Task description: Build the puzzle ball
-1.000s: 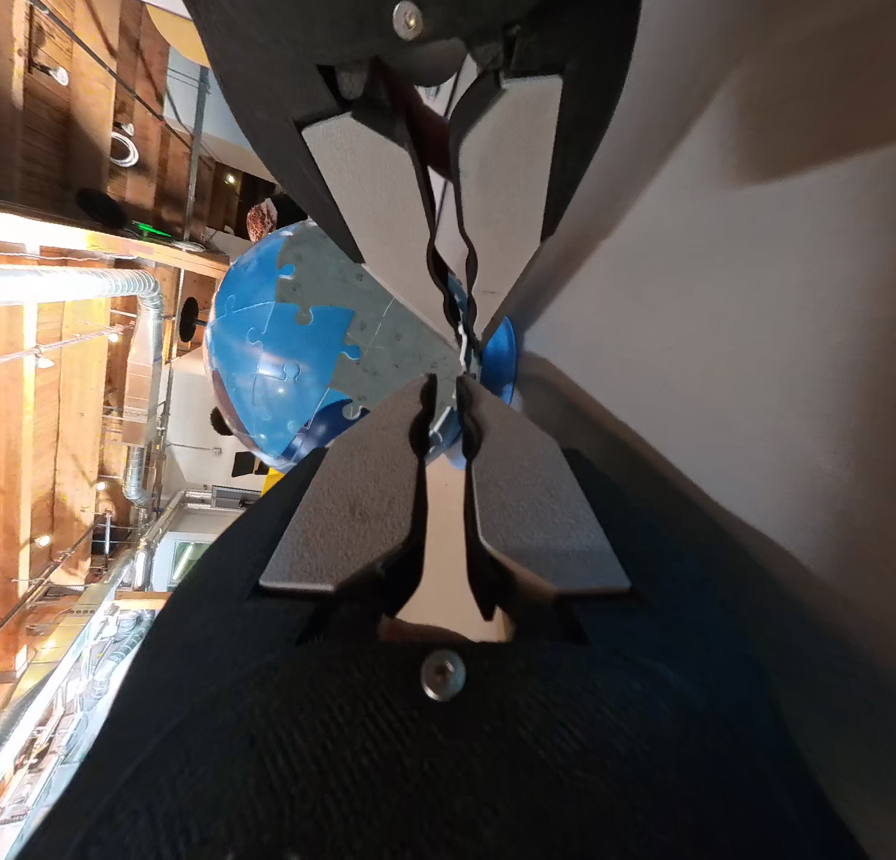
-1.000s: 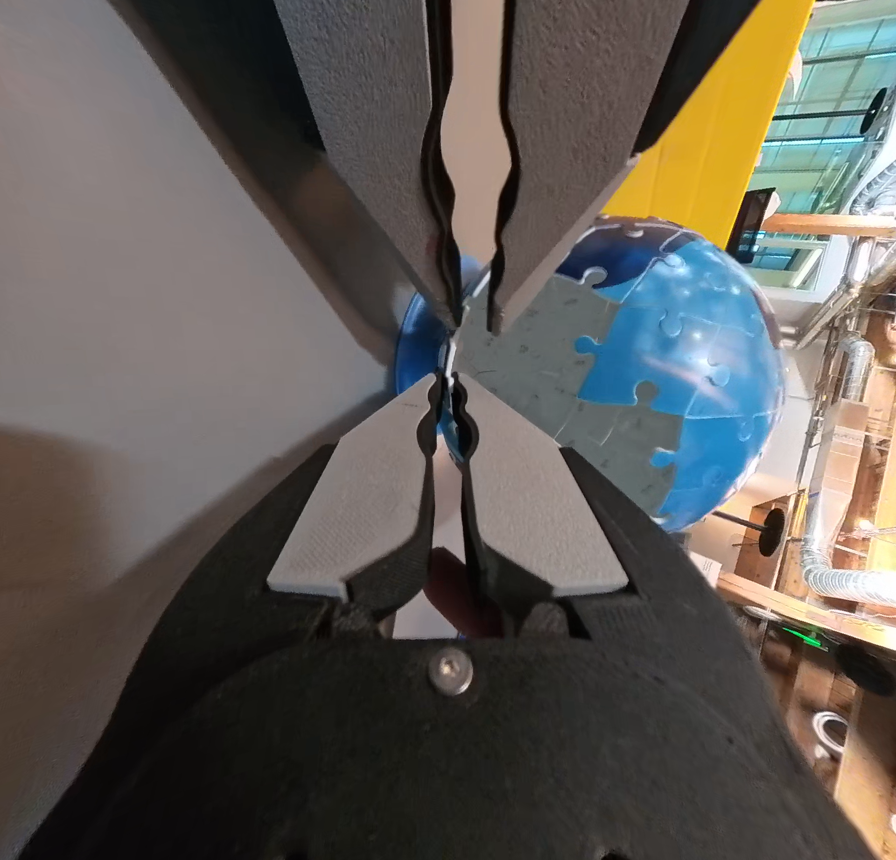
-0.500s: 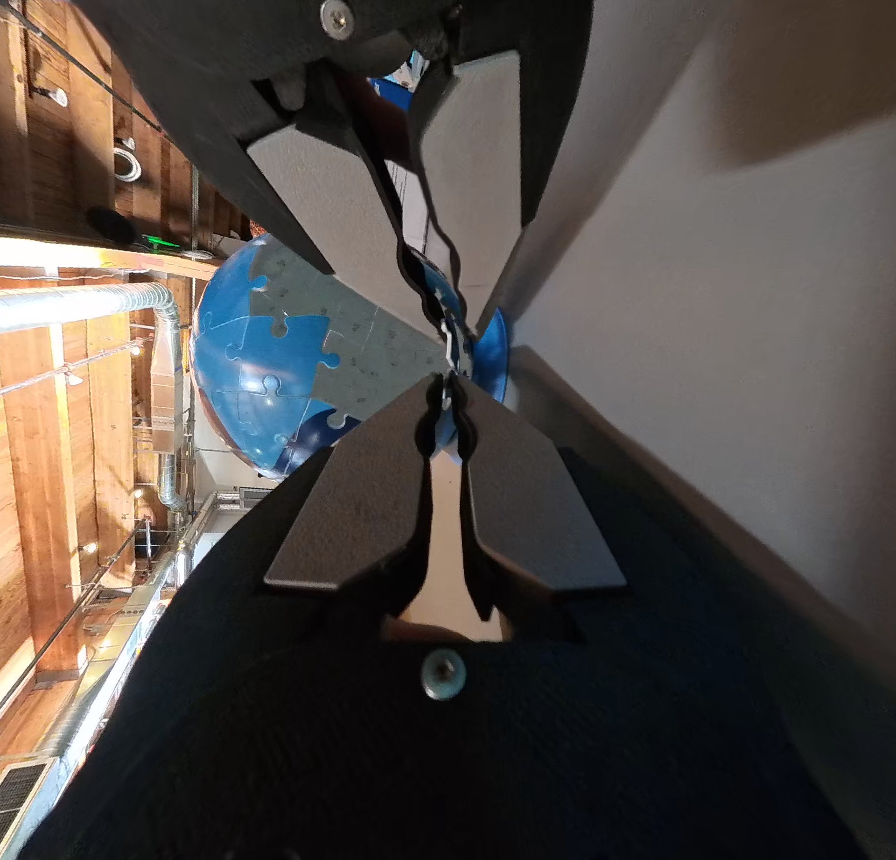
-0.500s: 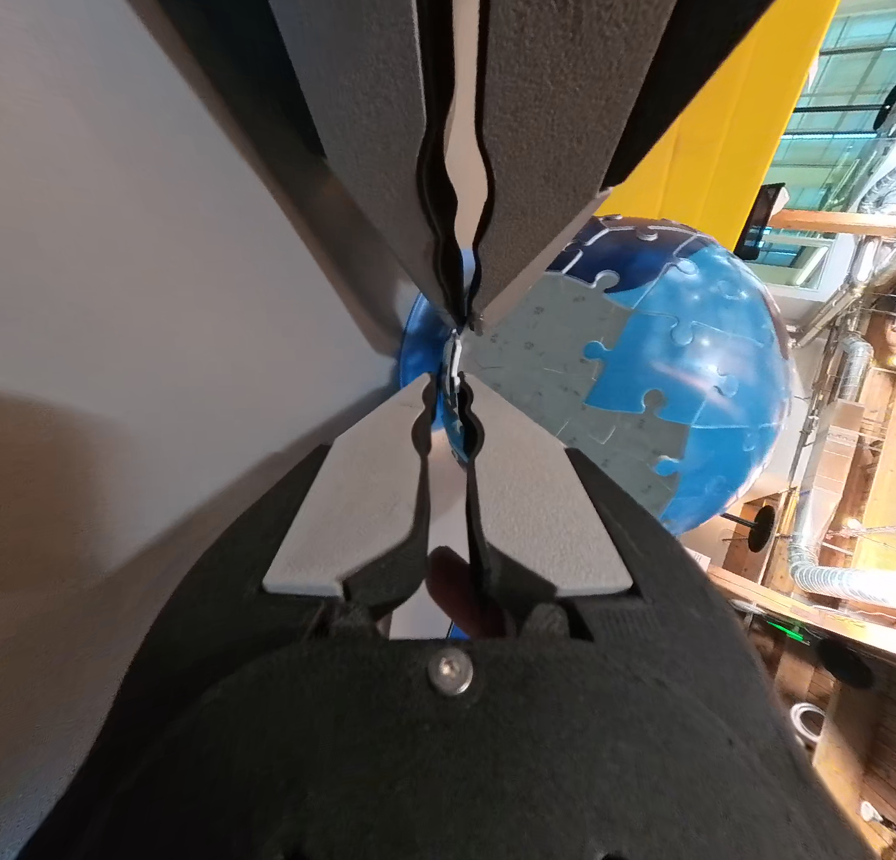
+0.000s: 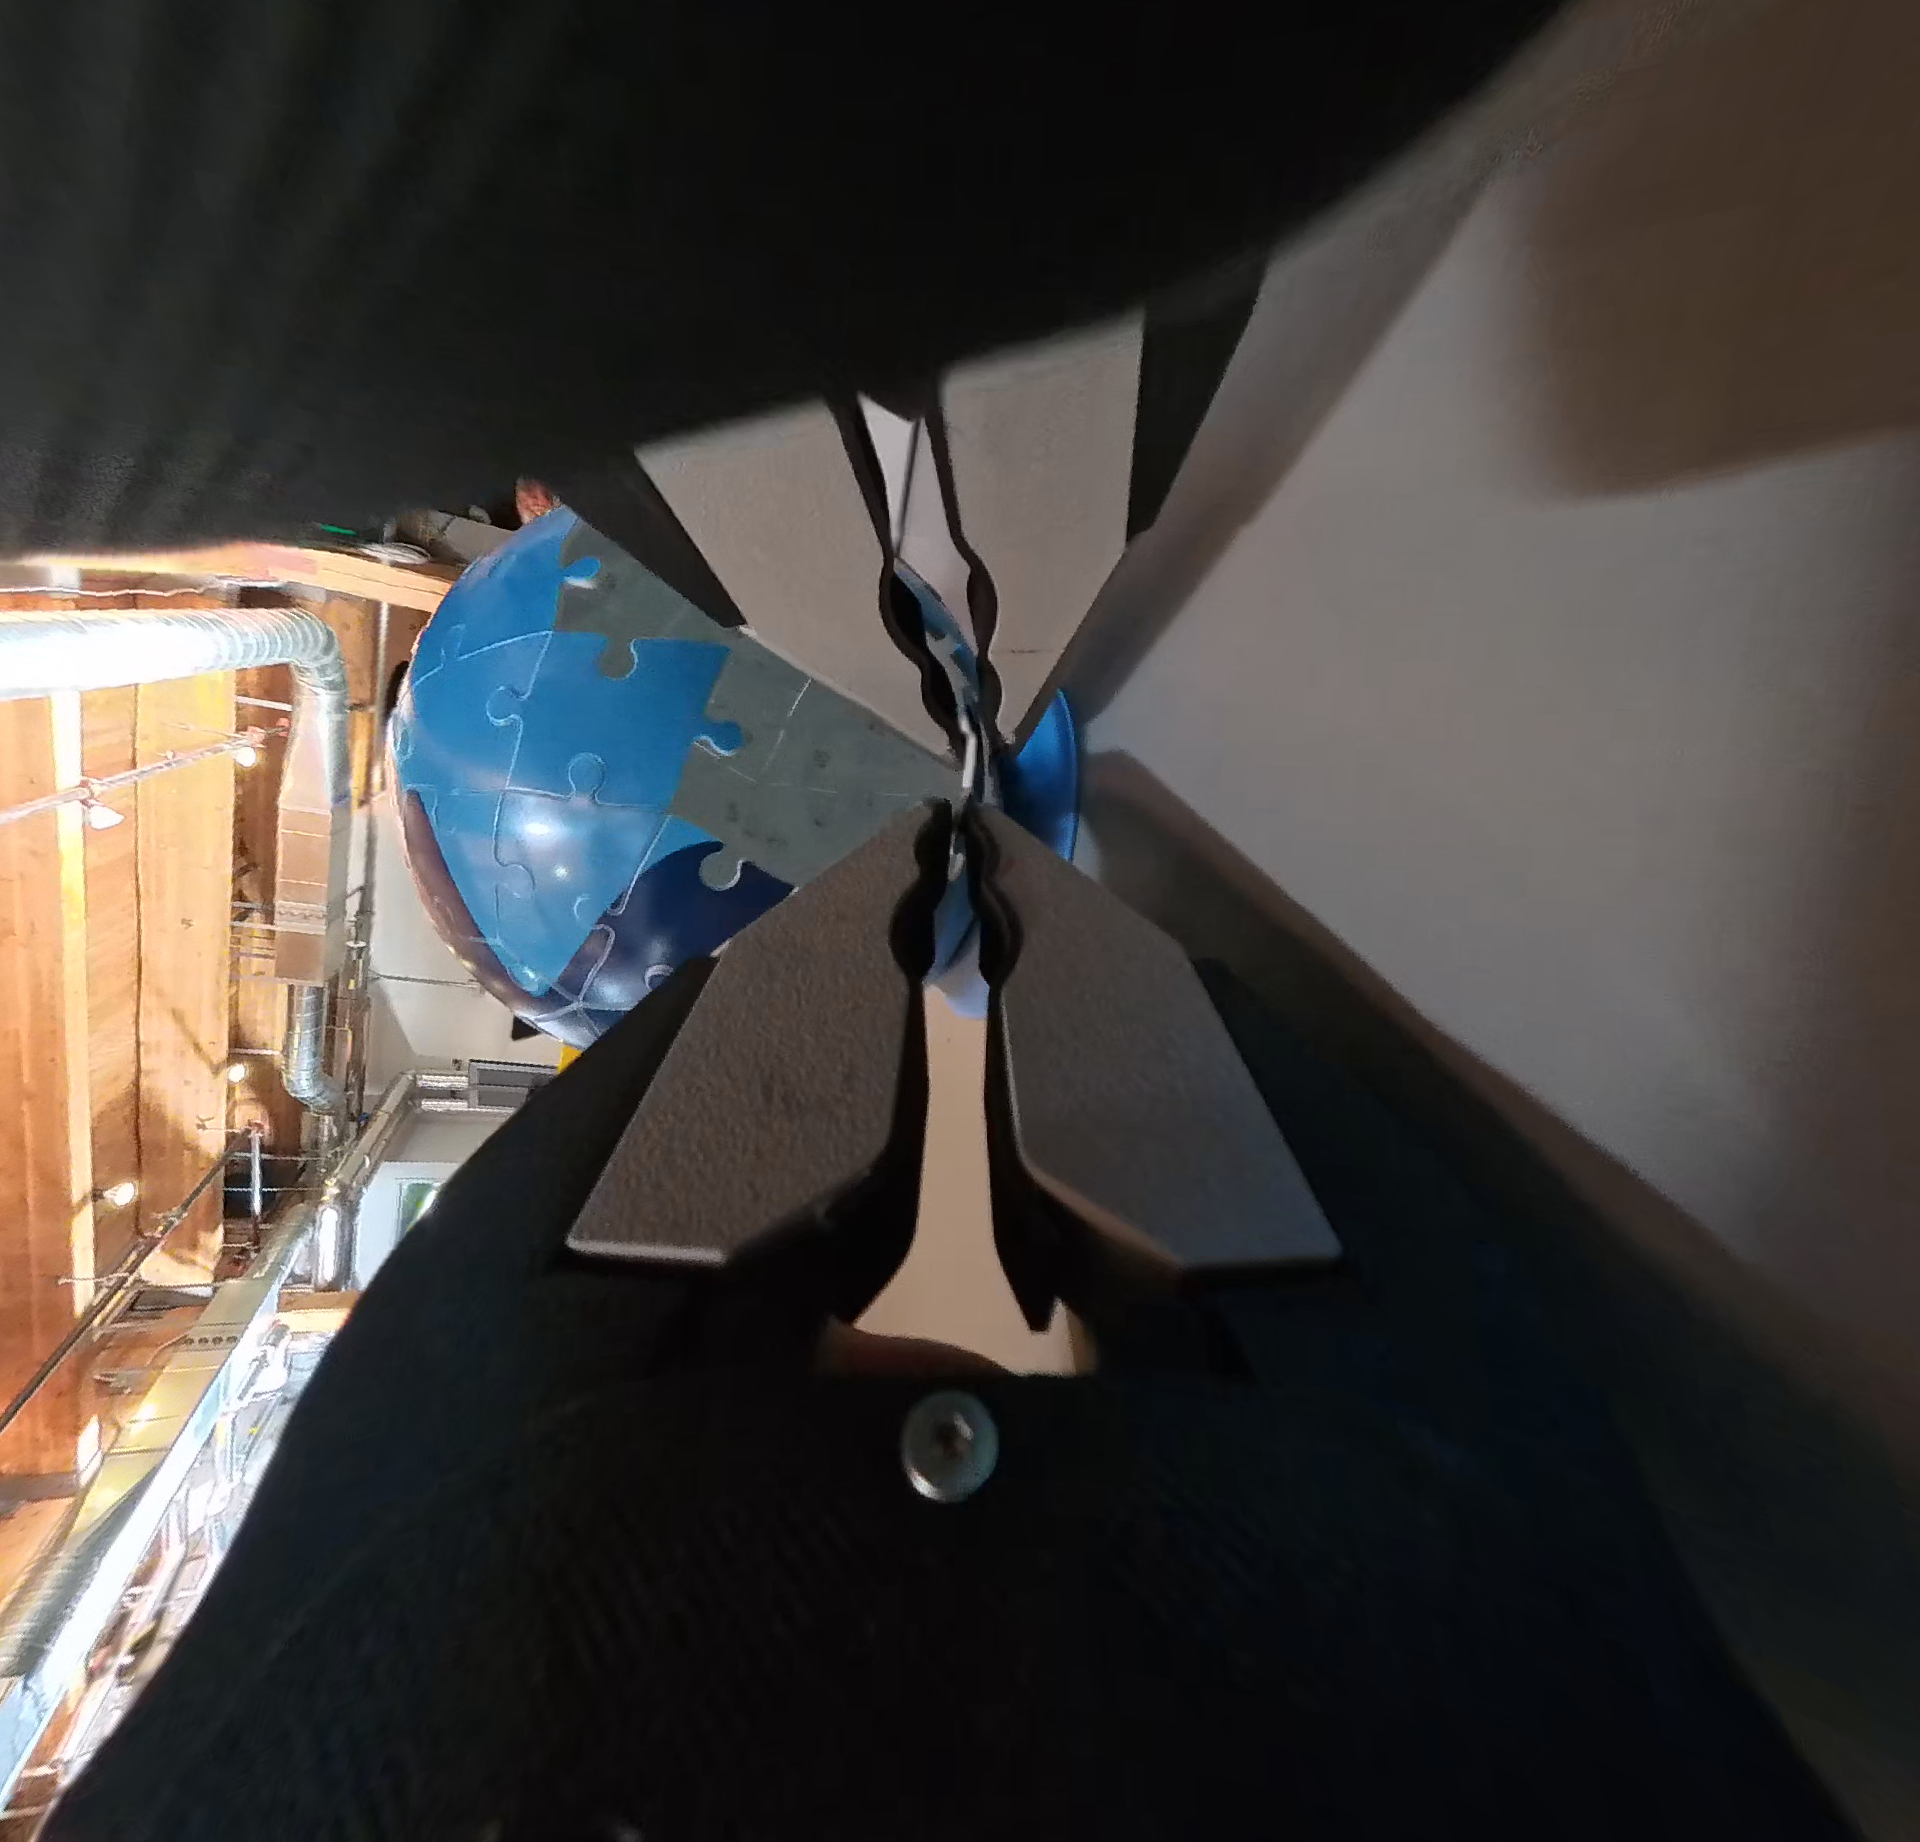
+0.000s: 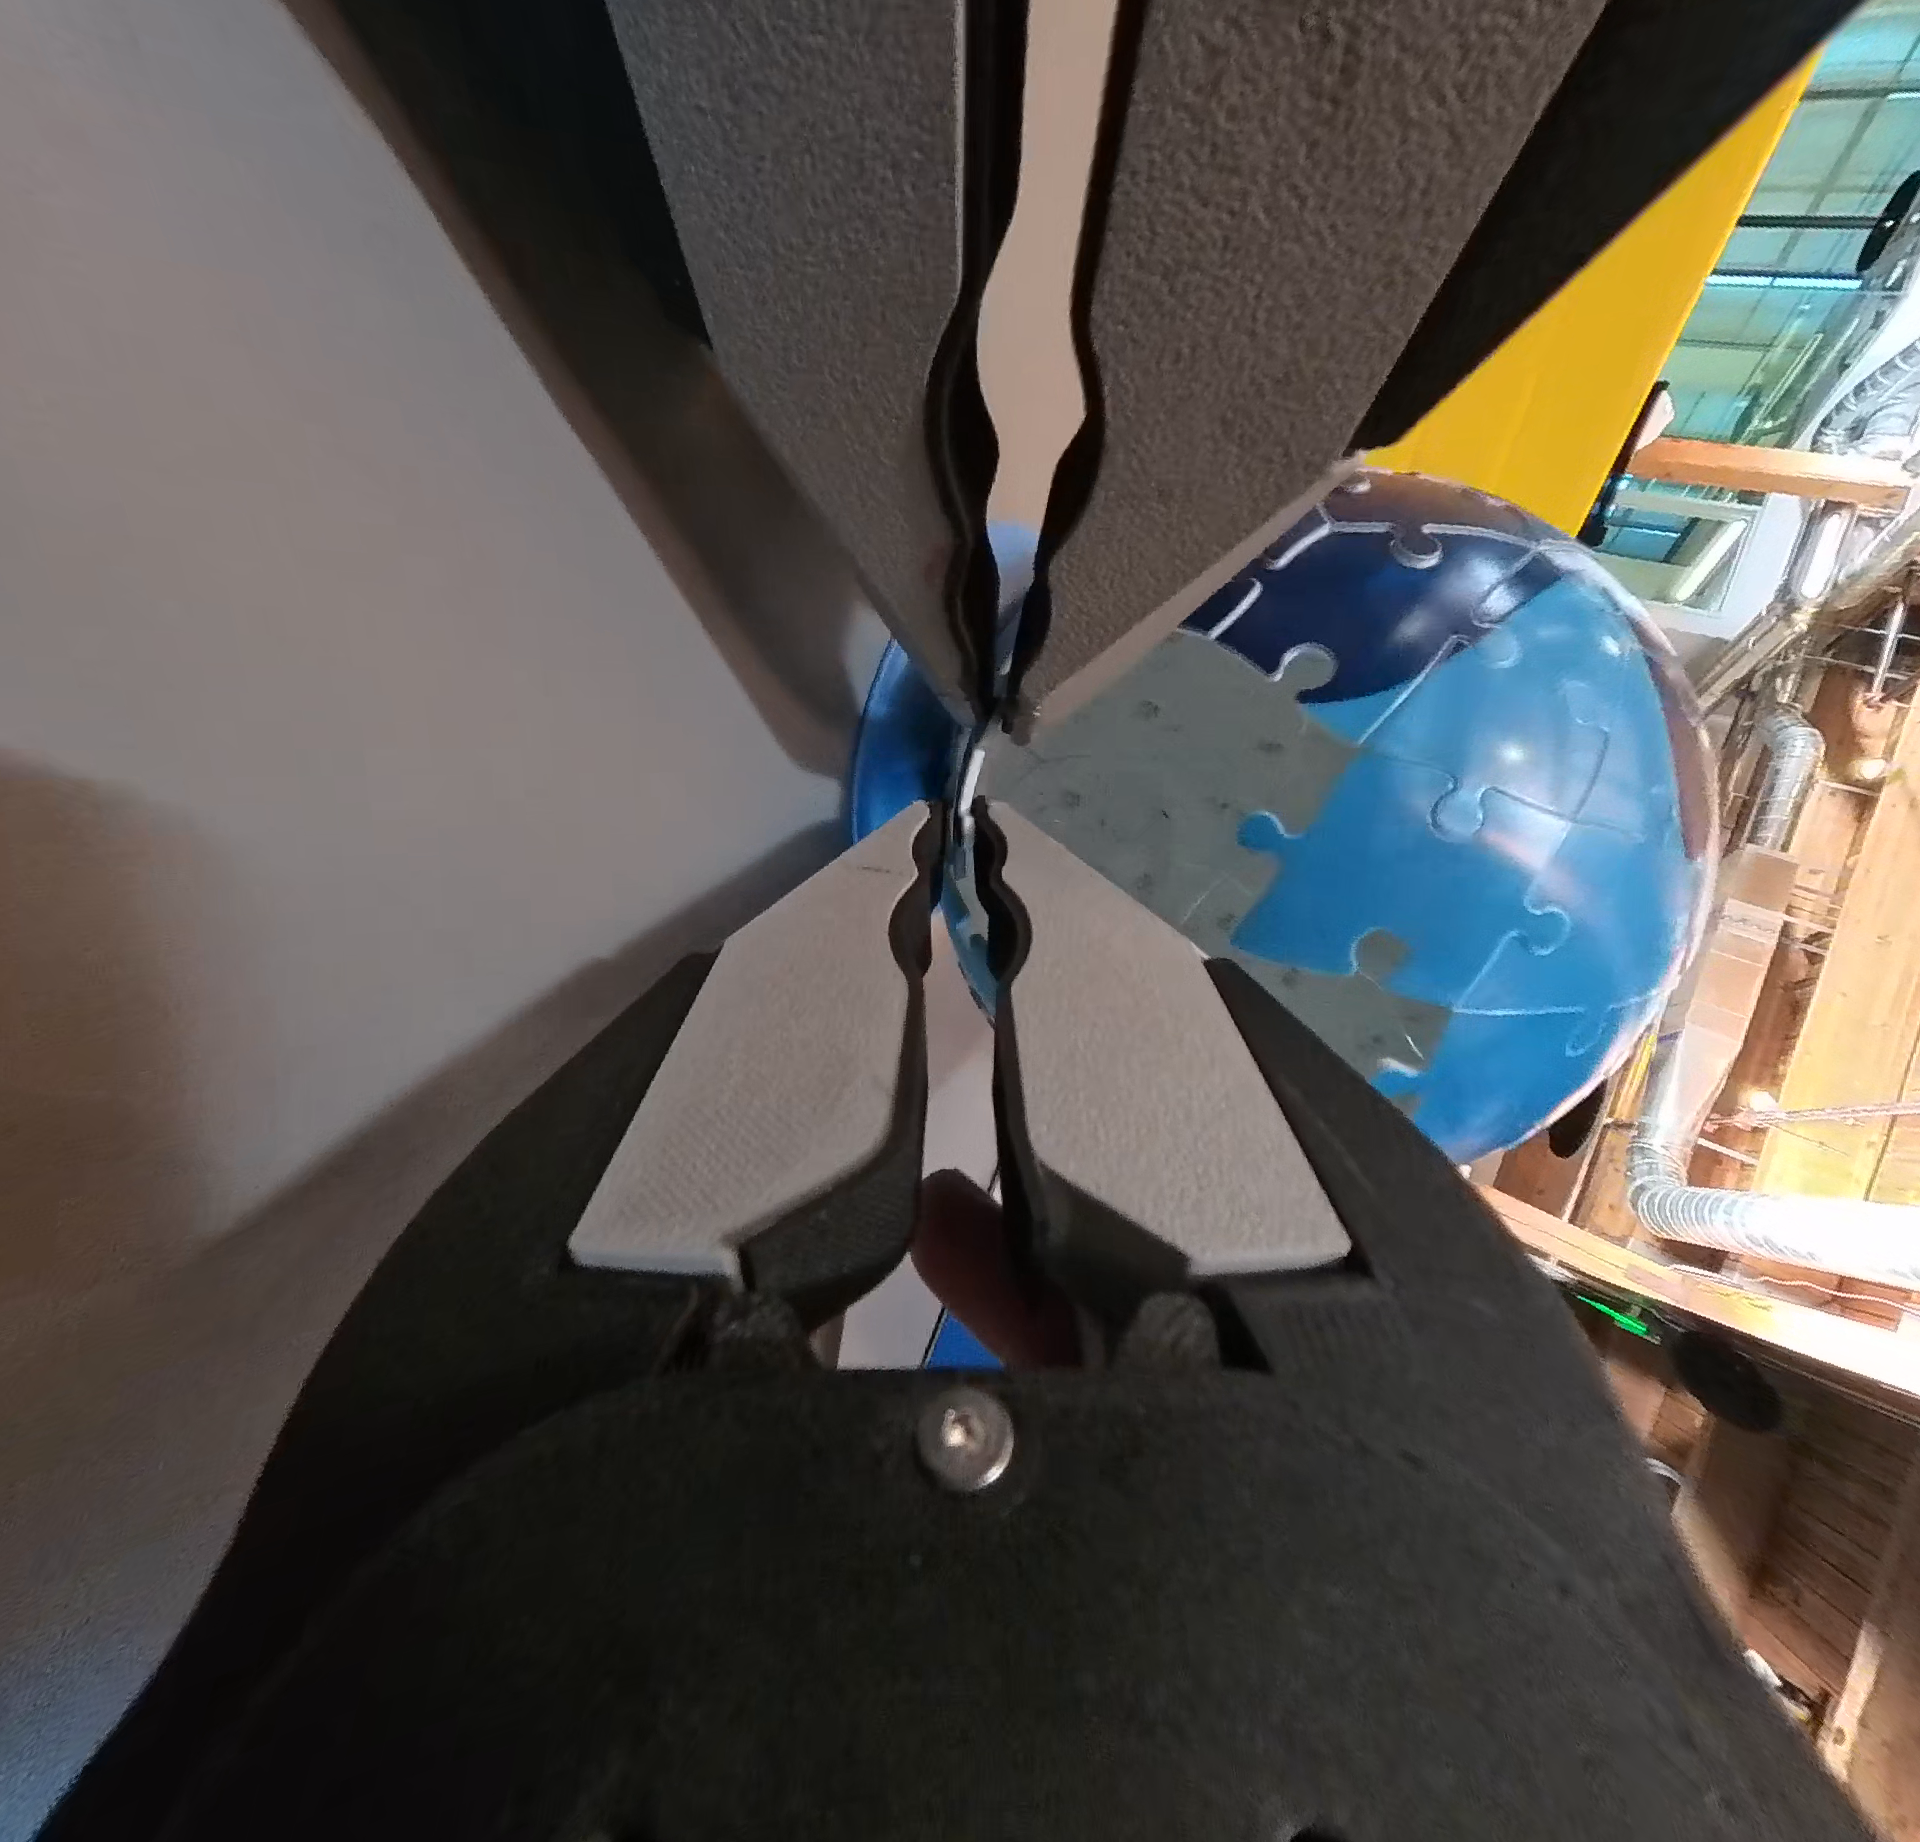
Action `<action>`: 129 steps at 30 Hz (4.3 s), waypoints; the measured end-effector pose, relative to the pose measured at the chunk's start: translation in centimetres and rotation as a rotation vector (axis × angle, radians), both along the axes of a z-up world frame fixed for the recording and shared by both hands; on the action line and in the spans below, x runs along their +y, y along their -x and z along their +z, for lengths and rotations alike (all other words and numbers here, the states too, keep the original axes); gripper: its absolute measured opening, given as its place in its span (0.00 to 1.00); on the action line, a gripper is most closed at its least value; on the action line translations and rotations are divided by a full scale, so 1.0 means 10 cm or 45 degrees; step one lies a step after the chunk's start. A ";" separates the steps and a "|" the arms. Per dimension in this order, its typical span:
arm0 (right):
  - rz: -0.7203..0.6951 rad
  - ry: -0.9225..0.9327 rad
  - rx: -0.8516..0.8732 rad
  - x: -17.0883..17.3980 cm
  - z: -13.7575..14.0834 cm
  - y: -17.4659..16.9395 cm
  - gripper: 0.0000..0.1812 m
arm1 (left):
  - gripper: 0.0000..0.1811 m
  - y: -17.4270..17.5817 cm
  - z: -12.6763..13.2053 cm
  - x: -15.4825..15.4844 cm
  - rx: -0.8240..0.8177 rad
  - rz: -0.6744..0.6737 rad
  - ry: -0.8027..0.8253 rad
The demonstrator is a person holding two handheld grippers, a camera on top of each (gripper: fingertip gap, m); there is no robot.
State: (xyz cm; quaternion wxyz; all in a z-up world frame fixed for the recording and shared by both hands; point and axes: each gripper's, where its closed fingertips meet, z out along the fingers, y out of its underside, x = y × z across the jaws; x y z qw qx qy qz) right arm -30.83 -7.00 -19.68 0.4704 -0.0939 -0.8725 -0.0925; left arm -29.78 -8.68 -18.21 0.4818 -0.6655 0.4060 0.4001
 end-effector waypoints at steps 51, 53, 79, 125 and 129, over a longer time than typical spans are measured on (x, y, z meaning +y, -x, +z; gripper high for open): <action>0.077 0.130 0.021 -0.13 0.00 0.05 0.02 | 0.00 0.03 -0.03 0.06 -0.001 -0.003 0.014; 0.076 0.144 0.011 -0.14 -0.02 0.04 0.04 | 0.00 0.04 -0.03 0.05 0.003 0.001 0.018; 0.144 0.249 -0.013 -0.18 -0.01 0.15 0.16 | 0.00 0.10 0.04 0.01 -0.063 0.032 -0.041; 0.028 0.320 -0.156 -0.20 -0.09 0.14 0.08 | 0.00 0.09 0.06 -0.09 0.117 0.007 -0.115; 0.022 0.322 -0.157 -0.20 -0.09 0.14 0.08 | 0.00 0.13 0.05 -0.15 0.119 0.006 -0.097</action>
